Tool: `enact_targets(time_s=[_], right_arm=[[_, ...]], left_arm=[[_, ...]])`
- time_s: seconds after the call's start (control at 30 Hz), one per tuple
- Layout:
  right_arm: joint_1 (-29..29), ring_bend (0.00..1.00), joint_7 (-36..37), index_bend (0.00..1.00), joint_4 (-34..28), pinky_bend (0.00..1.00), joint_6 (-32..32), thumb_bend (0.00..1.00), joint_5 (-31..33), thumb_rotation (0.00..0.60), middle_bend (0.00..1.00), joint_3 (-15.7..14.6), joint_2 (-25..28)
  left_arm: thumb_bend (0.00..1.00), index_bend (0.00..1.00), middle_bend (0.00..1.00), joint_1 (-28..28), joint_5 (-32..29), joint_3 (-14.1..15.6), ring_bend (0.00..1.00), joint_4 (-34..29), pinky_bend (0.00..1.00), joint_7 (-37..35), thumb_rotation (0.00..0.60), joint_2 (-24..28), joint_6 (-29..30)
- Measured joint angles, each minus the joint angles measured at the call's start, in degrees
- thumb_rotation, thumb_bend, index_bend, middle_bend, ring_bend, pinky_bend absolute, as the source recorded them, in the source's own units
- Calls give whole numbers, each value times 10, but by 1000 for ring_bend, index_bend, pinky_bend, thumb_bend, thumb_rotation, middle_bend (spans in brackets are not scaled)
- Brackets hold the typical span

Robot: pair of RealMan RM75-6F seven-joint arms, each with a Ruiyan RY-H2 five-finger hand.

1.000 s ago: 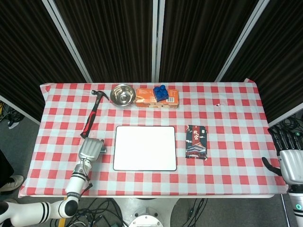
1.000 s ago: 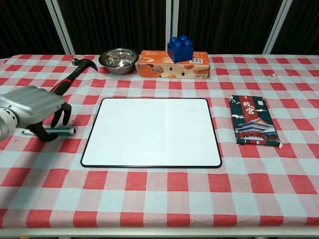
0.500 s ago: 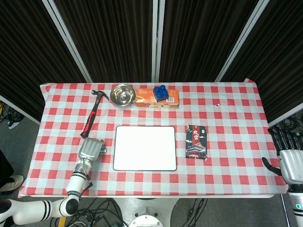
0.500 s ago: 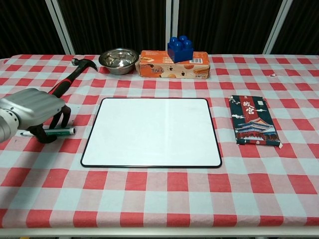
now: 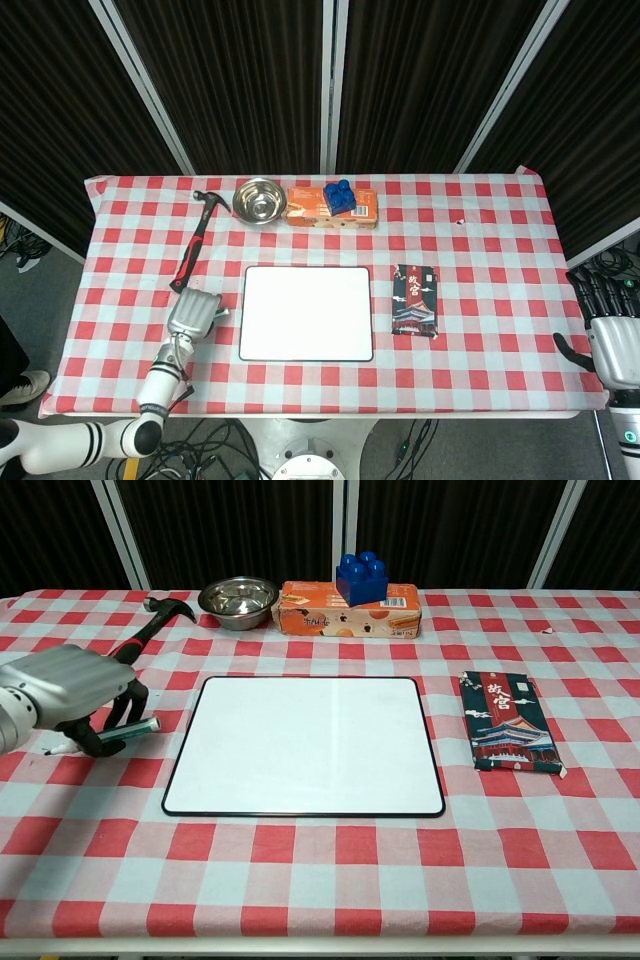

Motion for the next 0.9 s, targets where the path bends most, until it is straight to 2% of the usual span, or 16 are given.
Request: enact_targets(time_s=[0.1,0.2,0.4,0.53,0.63,0.9], right_arm=[[0,0,-4,0,-2,53,1,161,-1,600,16,0,2],[1,0,-8,0,-7,53,0,160,-6,600,16,-1,5],[2,0,-12,0,-16,54,1,160,-11,600,16,-2,14],[2,0,-12,0,-20,54,-2,161,-12,600,16,-4,19],[1,0,-11,0,-21,55,-2,161,-10,600,16,-5,20],[-1,0,-11,0,-21,55,-4,160,-7,600,16,-7,18]], left_arm=[[376,566,606,2,31,-8,765,-12,992,-56,600,13,-2],[375,565,604,2,75,-18,753,-21,987,-147,600,25,-10],[374,562,600,-16,205,-35,728,-3,974,-389,600,32,-29],[376,563,598,-49,311,-37,717,64,969,-536,600,15,-45],[376,562,601,-74,361,-33,714,136,968,-596,600,-9,-55],[375,562,604,-124,405,-14,710,293,966,-685,600,-88,-71]])
